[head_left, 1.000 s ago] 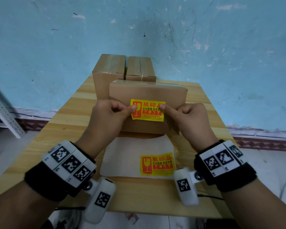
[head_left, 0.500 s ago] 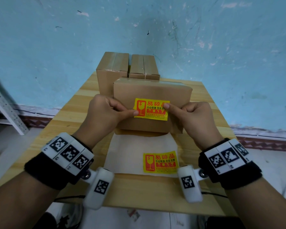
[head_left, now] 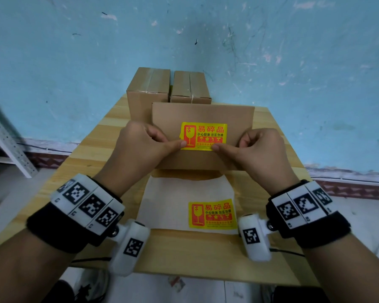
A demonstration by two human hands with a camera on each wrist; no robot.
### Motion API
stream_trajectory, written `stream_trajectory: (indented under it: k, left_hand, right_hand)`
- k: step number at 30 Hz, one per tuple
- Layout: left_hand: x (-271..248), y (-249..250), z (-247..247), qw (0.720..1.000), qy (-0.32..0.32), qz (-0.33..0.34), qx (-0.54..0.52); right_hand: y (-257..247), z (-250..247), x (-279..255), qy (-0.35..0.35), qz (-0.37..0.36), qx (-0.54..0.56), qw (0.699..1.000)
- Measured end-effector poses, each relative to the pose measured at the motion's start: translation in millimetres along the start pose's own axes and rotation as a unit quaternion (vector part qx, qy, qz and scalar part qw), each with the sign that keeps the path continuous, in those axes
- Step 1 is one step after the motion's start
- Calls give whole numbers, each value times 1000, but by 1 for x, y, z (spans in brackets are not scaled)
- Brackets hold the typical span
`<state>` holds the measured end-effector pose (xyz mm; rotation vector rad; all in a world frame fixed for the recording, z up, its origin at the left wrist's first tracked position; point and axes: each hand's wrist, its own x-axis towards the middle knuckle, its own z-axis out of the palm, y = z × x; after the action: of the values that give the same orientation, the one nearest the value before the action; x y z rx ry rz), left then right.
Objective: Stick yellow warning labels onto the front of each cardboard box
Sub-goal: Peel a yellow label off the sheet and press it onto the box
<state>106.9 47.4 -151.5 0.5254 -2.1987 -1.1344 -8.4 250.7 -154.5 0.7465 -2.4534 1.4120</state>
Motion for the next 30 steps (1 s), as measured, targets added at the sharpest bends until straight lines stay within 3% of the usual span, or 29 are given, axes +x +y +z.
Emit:
stream_trajectory:
  k: [8,11,15,21,26,30]
  left_hand:
    - [0,3,-8,998,-56,-8,3]
    - [-2,6,-3,1000,-17,-14,18]
    - [0,14,-7,992,21,-9,124]
    - [6,11,-16,997,9,-44,62]
    - [9,8,-21,998,-31,-19,45]
    - [3,9,-14,1000,-27,1,10]
  right_hand:
    - [-1,-7,-1,-39,-4,22,999]
    - [-2,-5,-2,-45,-18,9,999]
    - [-7,-2,-5,-42,-20,-1,999]
    - [-11,-3,-7,-53,-3,20,998]
    - [-15,-3,-9,3,38,63,997]
    - [-20,-1,-4,77,69,14,995]
